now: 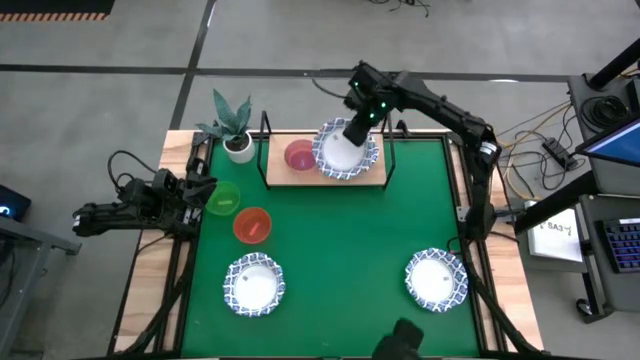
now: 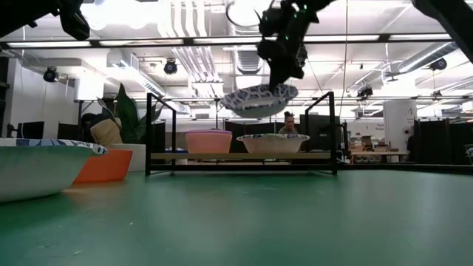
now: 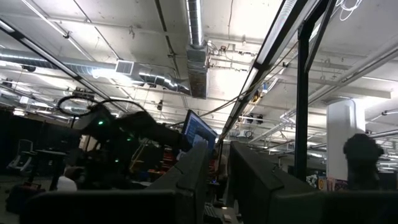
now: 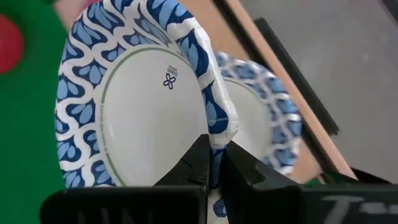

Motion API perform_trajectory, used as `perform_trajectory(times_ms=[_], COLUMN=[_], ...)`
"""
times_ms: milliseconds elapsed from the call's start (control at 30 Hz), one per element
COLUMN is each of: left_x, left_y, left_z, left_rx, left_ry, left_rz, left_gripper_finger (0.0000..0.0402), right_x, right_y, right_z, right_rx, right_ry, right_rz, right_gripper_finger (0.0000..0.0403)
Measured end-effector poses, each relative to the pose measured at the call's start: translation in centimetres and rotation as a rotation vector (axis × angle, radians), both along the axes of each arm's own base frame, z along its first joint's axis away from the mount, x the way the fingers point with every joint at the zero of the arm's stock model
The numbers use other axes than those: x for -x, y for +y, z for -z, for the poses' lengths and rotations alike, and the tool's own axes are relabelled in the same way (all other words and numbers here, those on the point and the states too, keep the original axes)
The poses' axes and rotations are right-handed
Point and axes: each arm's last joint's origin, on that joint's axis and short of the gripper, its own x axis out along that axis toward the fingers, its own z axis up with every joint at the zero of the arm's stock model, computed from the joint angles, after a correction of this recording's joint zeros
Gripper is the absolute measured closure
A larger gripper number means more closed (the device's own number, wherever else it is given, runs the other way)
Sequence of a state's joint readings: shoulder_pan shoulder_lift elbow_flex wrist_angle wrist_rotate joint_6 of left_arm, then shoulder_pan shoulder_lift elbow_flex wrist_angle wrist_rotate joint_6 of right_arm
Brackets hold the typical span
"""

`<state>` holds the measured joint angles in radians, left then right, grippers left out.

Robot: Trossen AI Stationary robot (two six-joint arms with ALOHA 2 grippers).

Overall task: Place and stack bowls onto a shelf
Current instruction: Stack the blue patterned bowl on top of the other blue patterned bowl on the shelf

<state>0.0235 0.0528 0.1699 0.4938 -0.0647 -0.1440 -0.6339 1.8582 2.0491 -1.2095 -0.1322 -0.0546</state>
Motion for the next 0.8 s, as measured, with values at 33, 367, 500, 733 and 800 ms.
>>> perform_trajectory(times_ms=[33,367,500,733,800], left_x=[0.0,0.0,0.0,0.0,0.0], left_y=[0.0,0.0,0.0,0.0,0.0], left_z=[0.0,0.0,0.0,0.0,0.0], left_rx=[0.000,0.001,0.001,0.002,0.002], left_ry=[0.000,0.000,0.000,0.000,0.000], left_rz=[0.000,-0.002,-0.002,-0.003,-0.003], left_gripper_finger=[0.0349,0.0349,0.0349,0.0349,0.0349], right_x=[0.3,1.2,1.2,1.0,1.1], right_y=[-0.6,-3.5,-3.8,-4.2,-4.3], right_z=[0.2,1.5,1.8,2.1,2.1], right_rx=[0.001,0.013,0.015,0.058,0.077], right_ry=[0.007,0.026,0.033,0.053,0.068], right_rz=[0.008,0.036,0.030,0.054,0.059], right_gripper_finger=[0.0390,0.0390,0.0384,0.0318,0.0297])
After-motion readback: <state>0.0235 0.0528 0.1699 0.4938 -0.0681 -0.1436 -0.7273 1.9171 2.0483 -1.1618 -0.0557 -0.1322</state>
